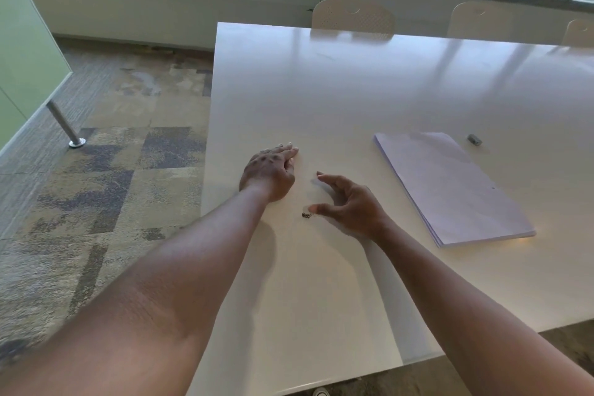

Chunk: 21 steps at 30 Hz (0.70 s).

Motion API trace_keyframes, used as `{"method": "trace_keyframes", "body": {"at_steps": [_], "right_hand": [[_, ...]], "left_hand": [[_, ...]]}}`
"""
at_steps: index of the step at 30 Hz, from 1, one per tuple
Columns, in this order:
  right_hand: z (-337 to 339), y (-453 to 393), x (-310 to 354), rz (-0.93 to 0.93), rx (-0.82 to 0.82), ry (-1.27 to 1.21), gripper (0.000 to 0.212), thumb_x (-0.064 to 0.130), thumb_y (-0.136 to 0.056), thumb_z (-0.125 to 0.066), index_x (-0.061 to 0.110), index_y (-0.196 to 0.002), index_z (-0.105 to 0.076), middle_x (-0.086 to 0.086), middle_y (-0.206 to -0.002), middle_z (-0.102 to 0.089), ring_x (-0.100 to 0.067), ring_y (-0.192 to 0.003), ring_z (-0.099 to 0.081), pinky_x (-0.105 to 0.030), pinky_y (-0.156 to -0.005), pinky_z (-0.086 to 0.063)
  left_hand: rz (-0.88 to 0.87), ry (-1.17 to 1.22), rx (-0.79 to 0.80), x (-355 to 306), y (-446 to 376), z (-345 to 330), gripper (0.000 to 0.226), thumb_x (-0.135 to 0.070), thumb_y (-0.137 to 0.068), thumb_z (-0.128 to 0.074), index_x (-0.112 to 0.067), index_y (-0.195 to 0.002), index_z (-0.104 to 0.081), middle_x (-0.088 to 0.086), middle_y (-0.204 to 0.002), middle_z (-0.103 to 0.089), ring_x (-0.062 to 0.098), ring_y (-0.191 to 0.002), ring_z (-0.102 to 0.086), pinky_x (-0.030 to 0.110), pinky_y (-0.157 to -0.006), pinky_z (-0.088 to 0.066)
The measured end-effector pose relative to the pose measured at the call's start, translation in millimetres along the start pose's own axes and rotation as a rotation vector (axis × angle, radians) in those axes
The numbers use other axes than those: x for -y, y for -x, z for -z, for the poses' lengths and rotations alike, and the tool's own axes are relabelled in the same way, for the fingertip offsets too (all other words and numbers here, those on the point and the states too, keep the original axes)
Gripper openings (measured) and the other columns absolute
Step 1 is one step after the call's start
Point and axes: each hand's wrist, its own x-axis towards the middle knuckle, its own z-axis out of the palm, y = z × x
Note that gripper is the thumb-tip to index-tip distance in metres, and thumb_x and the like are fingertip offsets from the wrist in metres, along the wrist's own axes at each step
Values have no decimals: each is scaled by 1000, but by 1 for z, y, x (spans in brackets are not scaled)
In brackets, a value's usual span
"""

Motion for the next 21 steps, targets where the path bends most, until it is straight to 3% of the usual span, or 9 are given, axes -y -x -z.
{"method": "trace_keyframes", "body": {"at_steps": [5,10,14,17,21], "right_hand": [[-4,1,0,14,91,-6,88,32,-58,-95,20,-136,-57,16,-142,-53,7,-129,-47,-19,-114,-33],[-13,0,3,48,-49,8,68,39,-71,-87,22,-131,-62,18,-135,-58,7,-122,-53,-5,-102,-34],[-10,0,-2,60,-97,6,46,25,-86,-76,20,-129,-62,14,-133,-61,0,-121,-57,-16,-107,-40],[-14,4,-4,82,-71,73,46,11,-86,-70,20,-131,-61,11,-137,-59,-3,-124,-56,-21,-110,-39],[-25,7,-3,93,-9,219,51,25,-89,-64,26,-139,-53,14,-149,-48,-13,-143,-37,-29,-119,-28]], "left_hand": [[3,-4,-9,0,-1,-1,49,-29,-107,-35,-30,-156,-43,-12,-164,-35,6,-153,-25,28,-124,-15],[2,-6,-5,1,-1,-2,49,-29,-108,-34,-31,-156,-43,-12,-165,-34,6,-153,-25,29,-124,-14],[3,-4,2,3,-2,-4,49,-29,-107,-33,-32,-156,-42,-13,-165,-34,6,-154,-24,30,-125,-14],[-1,-8,-1,3,-2,-4,49,-30,-108,-32,-32,-156,-42,-13,-165,-33,6,-154,-24,30,-125,-14],[1,-17,-3,3,-3,-4,49,-30,-108,-33,-31,-156,-42,-12,-165,-34,6,-153,-25,30,-124,-15]]}}
